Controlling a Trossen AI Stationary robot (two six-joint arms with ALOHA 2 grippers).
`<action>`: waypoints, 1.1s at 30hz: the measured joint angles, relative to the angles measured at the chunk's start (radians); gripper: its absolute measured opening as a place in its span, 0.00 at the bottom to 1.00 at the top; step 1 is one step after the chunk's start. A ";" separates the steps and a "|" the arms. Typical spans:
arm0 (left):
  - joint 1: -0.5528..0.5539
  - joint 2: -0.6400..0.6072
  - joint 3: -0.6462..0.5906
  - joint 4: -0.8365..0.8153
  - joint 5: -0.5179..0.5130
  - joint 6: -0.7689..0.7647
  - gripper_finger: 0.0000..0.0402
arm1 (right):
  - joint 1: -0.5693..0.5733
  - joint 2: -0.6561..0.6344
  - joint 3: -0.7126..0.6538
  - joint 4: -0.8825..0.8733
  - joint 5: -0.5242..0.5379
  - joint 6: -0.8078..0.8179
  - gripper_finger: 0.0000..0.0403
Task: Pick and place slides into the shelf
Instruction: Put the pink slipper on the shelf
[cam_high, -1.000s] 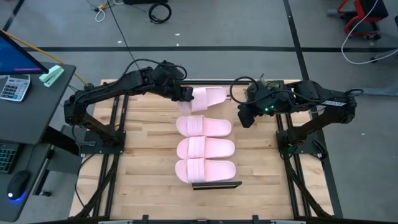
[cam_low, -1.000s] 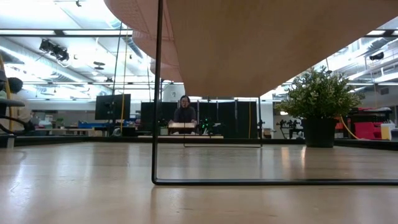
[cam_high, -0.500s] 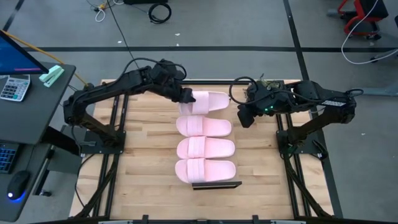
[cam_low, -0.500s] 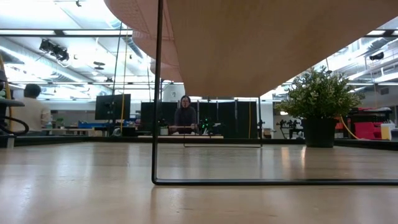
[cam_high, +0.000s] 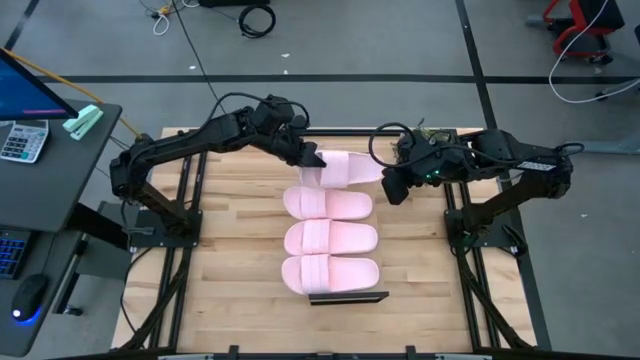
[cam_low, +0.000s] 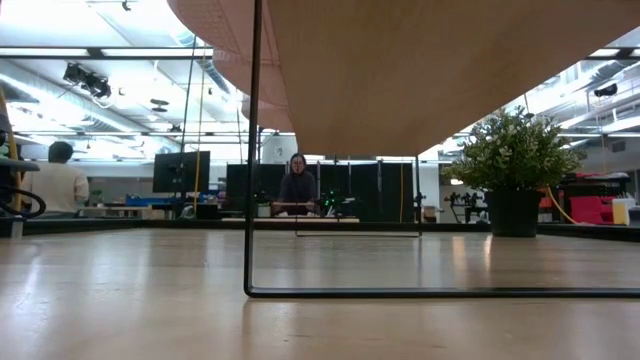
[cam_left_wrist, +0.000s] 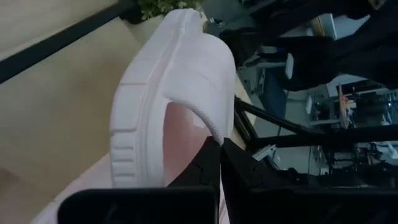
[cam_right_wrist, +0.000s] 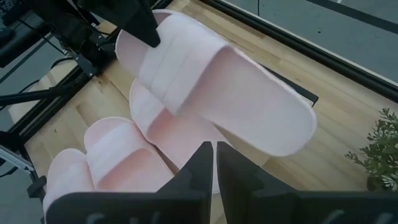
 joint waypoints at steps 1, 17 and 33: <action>0.000 0.000 0.000 -0.008 0.002 0.000 0.01 | 0.000 0.000 0.000 0.000 0.000 0.001 0.07; 0.067 -0.002 -0.065 -0.056 0.028 0.043 0.01 | 0.000 0.000 0.000 0.001 0.000 0.018 0.07; 0.178 -0.001 -0.101 -0.066 0.053 0.082 0.00 | 0.000 0.000 0.000 0.004 0.000 0.027 0.07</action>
